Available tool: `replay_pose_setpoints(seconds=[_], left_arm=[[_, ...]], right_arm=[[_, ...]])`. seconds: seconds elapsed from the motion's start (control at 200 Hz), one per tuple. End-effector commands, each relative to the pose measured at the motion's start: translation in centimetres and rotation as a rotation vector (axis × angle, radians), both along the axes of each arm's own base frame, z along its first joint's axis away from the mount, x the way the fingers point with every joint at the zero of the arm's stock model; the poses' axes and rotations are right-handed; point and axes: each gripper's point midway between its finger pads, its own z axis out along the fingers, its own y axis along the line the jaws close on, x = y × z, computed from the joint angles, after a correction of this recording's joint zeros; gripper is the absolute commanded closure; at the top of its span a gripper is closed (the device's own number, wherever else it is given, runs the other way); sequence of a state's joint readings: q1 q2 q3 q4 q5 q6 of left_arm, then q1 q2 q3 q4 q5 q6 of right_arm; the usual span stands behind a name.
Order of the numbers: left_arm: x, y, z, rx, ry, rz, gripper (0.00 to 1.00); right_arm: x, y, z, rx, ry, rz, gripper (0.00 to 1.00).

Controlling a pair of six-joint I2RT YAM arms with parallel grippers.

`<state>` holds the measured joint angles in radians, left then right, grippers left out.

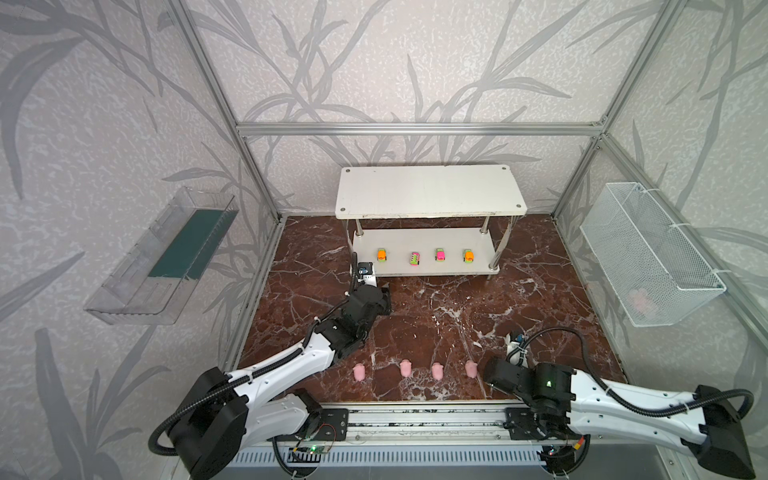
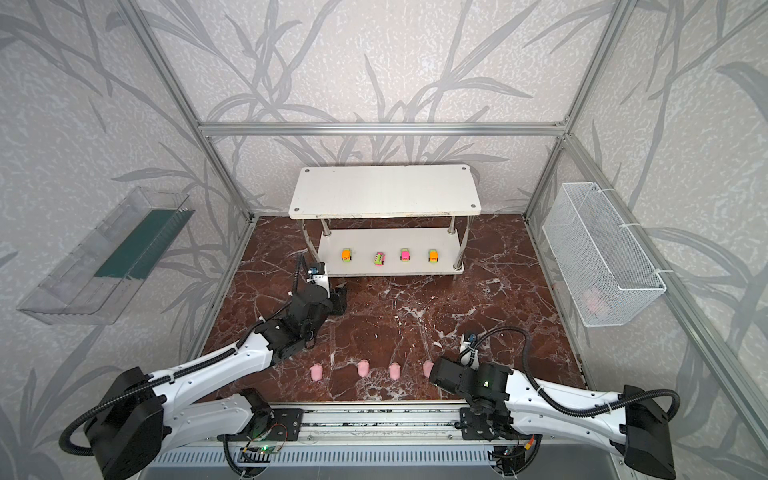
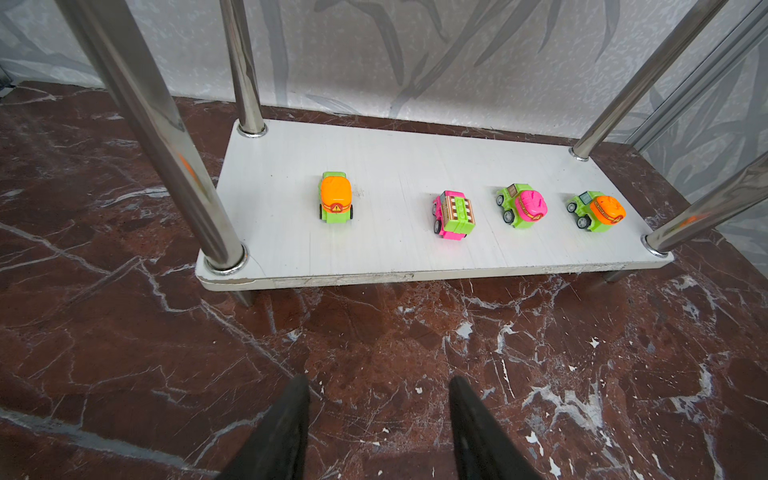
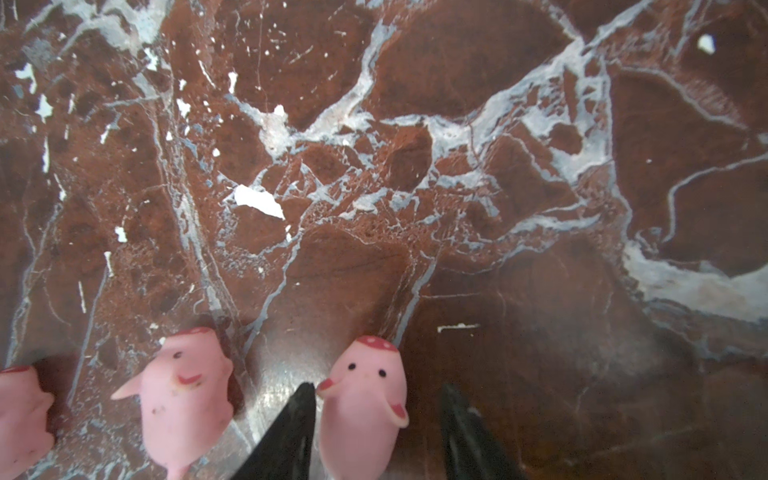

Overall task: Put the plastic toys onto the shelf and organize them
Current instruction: 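Lower and close the right gripper on the pink pig farthest along the row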

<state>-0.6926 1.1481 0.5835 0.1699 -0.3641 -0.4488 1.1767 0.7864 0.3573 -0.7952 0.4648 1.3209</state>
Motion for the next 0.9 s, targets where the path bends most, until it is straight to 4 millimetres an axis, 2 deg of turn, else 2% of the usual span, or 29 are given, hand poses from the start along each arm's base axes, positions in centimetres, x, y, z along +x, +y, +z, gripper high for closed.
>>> replay_pose_setpoints(seconds=[0.0, 0.355, 0.53, 0.695, 0.895], left_arm=[[0.0, 0.2, -0.6, -0.016, 0.01, 0.012, 0.47], [0.2, 0.4, -1.2, -0.033, 0.022, 0.013, 0.47], [0.2, 0.6, -1.5, -0.041, 0.032, 0.014, 0.47], [0.2, 0.7, -1.5, -0.046, 0.034, 0.018, 0.47], [0.2, 0.8, -1.7, -0.052, 0.039, 0.02, 0.47]], right_arm=[[-0.2, 0.2, 0.0, 0.001, 0.013, -0.002, 0.52], [-0.2, 1.1, -0.2, -0.016, 0.034, 0.027, 0.57], [-0.2, 1.2, -0.3, -0.033, 0.044, 0.041, 0.62], [-0.1, 1.3, -0.3, -0.045, 0.042, 0.056, 0.72], [0.2, 1.6, 0.4, -0.068, 0.025, 0.095, 0.74]])
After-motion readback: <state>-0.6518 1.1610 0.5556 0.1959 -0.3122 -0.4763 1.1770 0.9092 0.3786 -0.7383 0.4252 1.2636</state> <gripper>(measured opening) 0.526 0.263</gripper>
